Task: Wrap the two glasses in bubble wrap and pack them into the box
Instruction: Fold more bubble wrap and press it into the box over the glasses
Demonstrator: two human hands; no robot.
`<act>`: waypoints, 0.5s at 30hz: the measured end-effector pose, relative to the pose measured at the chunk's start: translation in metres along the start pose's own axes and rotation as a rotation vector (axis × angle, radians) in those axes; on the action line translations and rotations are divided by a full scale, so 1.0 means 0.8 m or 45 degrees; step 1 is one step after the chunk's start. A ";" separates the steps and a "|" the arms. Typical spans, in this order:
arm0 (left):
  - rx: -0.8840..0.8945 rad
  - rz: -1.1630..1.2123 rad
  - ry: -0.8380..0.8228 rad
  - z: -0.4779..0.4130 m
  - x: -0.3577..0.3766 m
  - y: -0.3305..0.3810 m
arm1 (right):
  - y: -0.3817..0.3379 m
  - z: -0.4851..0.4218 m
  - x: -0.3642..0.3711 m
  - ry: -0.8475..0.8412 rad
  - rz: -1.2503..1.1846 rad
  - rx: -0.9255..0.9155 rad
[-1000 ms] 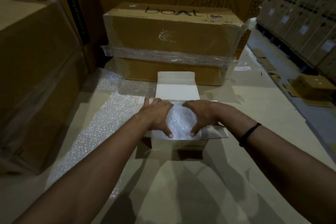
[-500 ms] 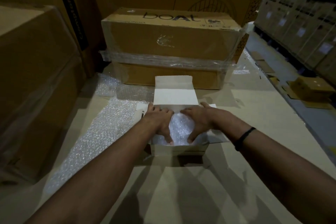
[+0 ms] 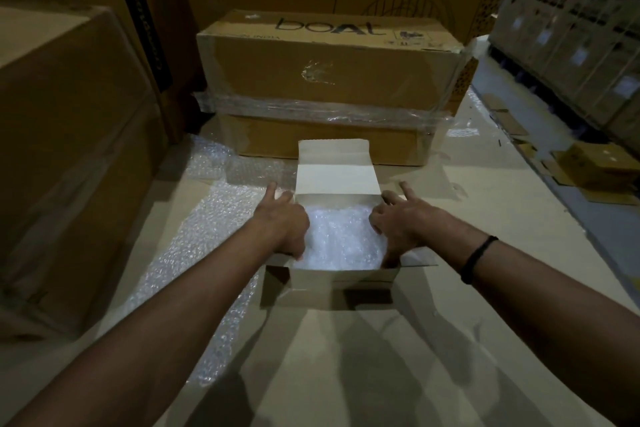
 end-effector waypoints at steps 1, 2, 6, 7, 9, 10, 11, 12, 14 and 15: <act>-0.008 -0.025 0.021 0.000 0.002 0.005 | 0.000 0.000 0.001 0.002 0.017 0.007; -0.024 -0.033 0.034 0.001 0.003 0.008 | -0.001 0.000 0.001 0.004 0.020 0.013; -0.038 0.080 0.041 0.006 0.001 0.002 | 0.004 0.014 -0.001 -0.005 -0.091 0.031; -0.042 0.146 0.030 0.008 0.000 -0.004 | 0.010 0.020 -0.002 0.002 -0.140 0.047; -0.057 0.234 0.026 0.011 0.000 -0.012 | 0.016 0.028 -0.003 0.002 -0.170 0.064; -0.051 0.236 0.022 0.015 0.002 -0.010 | 0.015 0.029 -0.002 -0.009 -0.142 0.061; -0.046 0.216 0.013 0.017 0.006 -0.005 | 0.011 0.028 0.001 -0.021 -0.097 0.054; -0.050 0.192 0.008 0.018 0.010 0.000 | 0.006 0.026 0.003 -0.031 -0.046 0.047; -0.078 0.176 0.015 0.018 0.014 0.005 | -0.004 0.021 0.003 -0.035 0.015 0.035; -0.089 0.188 0.024 0.018 0.013 0.005 | -0.006 0.020 0.002 -0.036 0.018 0.032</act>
Point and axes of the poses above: each hand's wrist, its own z-axis away from the middle knuckle, its own x-axis out of the palm, y = z × x, the point moved 10 cm from there along -z, towards the middle knuckle, and after that the axes turned 14 degrees about -x, right-handed, at the moved point
